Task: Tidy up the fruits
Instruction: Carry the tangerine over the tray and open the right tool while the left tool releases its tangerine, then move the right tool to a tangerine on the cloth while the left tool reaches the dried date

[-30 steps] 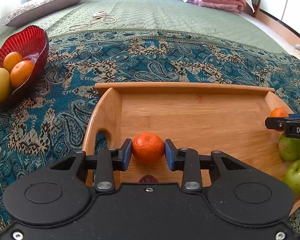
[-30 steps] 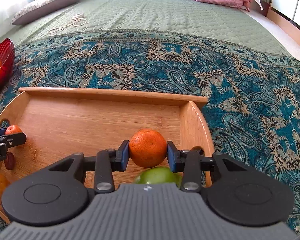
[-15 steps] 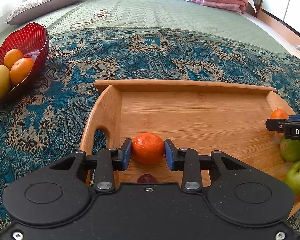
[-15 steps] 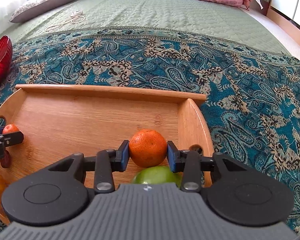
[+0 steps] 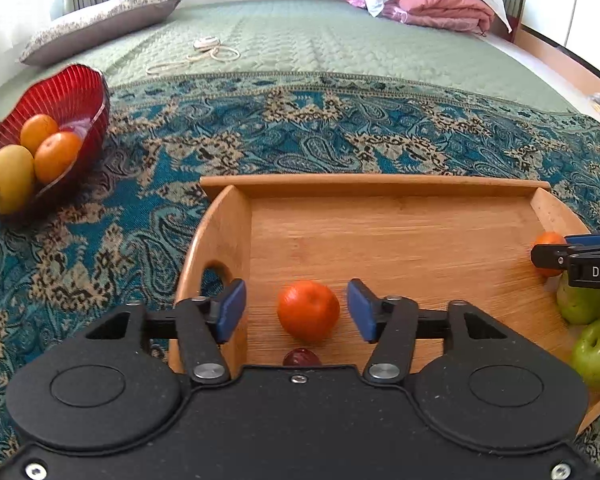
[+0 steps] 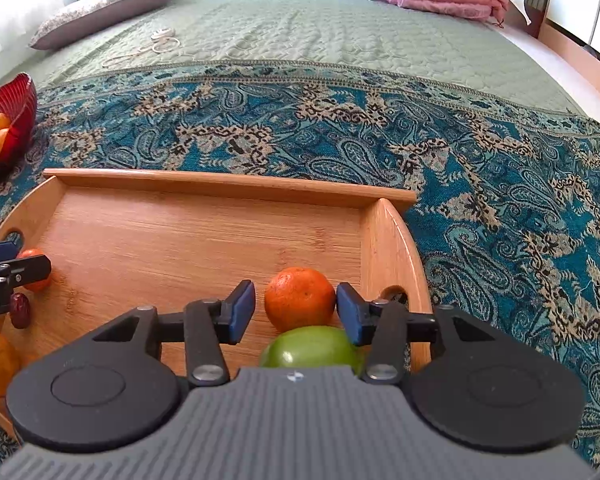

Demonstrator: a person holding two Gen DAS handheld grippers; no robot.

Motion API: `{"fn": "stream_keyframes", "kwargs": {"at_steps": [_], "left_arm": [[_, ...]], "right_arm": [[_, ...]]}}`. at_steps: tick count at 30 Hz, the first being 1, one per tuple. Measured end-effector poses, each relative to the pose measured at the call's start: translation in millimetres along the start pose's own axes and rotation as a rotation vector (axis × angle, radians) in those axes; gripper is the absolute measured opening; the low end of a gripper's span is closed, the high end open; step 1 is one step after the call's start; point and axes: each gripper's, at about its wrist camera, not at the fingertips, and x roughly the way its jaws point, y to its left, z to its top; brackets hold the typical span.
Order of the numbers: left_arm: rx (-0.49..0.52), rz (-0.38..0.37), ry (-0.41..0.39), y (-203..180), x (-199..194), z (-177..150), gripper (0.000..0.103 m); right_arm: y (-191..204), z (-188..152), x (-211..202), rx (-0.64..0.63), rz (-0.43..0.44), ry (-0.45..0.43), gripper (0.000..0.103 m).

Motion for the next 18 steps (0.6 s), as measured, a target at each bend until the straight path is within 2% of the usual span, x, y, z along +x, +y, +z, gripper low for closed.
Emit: {"fn": "stream_keyframes", "kwargs": {"at_steps": [6, 8, 18], "left_arm": [[0.003, 0.027, -0.063, 1, -24, -10, 0.073], [0.012, 0.023, -0.086, 1, -34, -16, 0.081], [0.069, -0.030, -0.221, -12, -93, -55, 0.096]], "right_arm": [[8, -13, -24, -0.066, 0.021, -0.096, 0.075], [12, -20, -36, -0.094, 0.036, -0.140, 0.078], [36, -75, -88, -0.189, 0.055, -0.354, 0.087]]}}
